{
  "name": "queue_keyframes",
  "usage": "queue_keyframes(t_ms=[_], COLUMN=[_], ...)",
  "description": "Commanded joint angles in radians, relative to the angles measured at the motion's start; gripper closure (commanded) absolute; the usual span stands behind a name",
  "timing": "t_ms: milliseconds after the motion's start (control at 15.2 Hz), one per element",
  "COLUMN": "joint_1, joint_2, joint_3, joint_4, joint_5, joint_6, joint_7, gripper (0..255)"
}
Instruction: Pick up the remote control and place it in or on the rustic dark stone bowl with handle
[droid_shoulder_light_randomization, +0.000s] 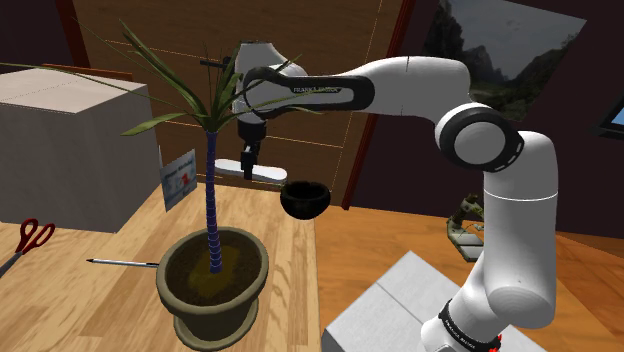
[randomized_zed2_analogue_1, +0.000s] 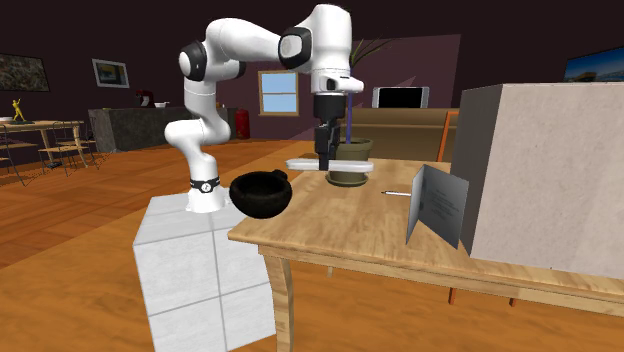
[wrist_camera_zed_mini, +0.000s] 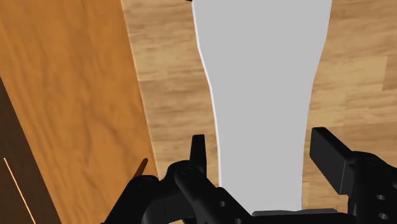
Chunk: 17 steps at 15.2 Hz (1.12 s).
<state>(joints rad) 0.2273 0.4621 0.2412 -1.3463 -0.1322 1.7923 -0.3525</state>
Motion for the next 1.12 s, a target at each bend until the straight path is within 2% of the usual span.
queue_keyframes(t_ms=[0, 330, 660, 1056], joint_1=[0.001, 0.006, -0.072, -0.137], joint_2=[-0.003, 0.0, -0.222, -0.446], joint_3=[0.001, 0.002, -0.004, -0.037], joint_4=[0.023, 0.087, -0.23, -0.51], joint_5=[0.001, 0.001, 0.052, 0.105], joint_6=[-0.026, -0.086, 0.015, 0.08], joint_7=[-0.001, -0.004, -0.069, -0.171], gripper=[255, 255, 255, 255])
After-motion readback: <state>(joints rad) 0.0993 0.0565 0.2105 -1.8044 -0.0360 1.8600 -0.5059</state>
